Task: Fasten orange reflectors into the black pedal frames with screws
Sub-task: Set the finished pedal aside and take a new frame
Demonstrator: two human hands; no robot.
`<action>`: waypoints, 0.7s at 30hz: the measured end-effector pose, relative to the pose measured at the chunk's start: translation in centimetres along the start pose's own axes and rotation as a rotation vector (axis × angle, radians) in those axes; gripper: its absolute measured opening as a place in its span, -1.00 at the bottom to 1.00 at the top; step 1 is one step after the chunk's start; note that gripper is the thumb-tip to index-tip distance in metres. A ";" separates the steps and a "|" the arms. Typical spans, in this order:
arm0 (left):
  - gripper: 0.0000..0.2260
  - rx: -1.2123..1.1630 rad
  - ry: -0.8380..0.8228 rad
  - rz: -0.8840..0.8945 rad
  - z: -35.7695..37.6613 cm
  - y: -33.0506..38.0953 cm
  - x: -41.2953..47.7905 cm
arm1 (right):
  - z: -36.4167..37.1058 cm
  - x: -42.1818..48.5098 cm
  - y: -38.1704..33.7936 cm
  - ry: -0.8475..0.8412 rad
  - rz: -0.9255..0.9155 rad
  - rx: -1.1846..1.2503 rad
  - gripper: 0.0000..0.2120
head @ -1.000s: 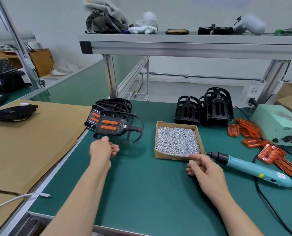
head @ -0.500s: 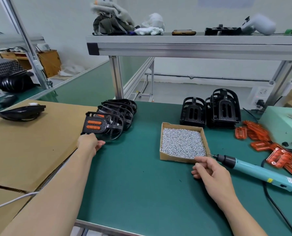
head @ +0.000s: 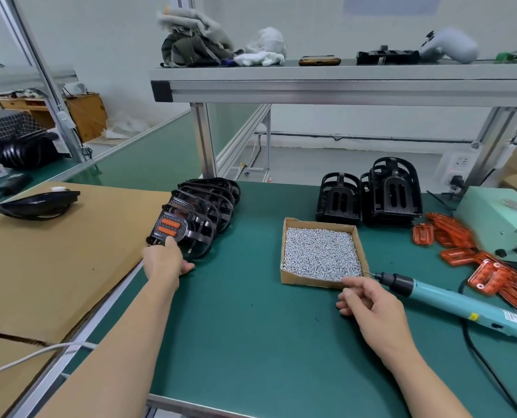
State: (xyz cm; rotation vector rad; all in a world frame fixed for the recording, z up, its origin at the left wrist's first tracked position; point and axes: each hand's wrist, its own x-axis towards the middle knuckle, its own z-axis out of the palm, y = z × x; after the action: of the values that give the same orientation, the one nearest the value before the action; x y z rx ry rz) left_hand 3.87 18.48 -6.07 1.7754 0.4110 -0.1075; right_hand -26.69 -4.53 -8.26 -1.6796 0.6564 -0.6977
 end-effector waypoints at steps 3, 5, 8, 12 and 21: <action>-0.64 0.022 0.040 0.062 0.6 -0.6 -2.1 | 0.1 -0.1 -0.1 -0.002 0.006 0.003 -0.79; -0.70 0.027 0.043 0.089 1.1 -0.9 -3.2 | 0.1 -0.1 -0.3 0.002 0.008 0.012 -0.78; -0.77 0.098 0.025 0.119 1.3 -1.4 -3.8 | 0.1 -0.3 -0.5 0.005 0.012 0.017 -0.77; -0.87 0.262 0.015 0.195 1.1 -1.7 -3.7 | 0.0 -0.4 -0.7 0.000 0.018 0.010 -0.76; -0.70 0.373 0.057 0.344 1.5 -2.3 -3.2 | -0.2 -0.2 -0.6 -0.002 0.041 -0.019 -0.77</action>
State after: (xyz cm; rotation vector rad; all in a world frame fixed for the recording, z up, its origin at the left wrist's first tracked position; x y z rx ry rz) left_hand 0.32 16.77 -7.59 2.1954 0.1242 0.1178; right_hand -26.93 -4.36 -7.71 -1.6793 0.6961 -0.6624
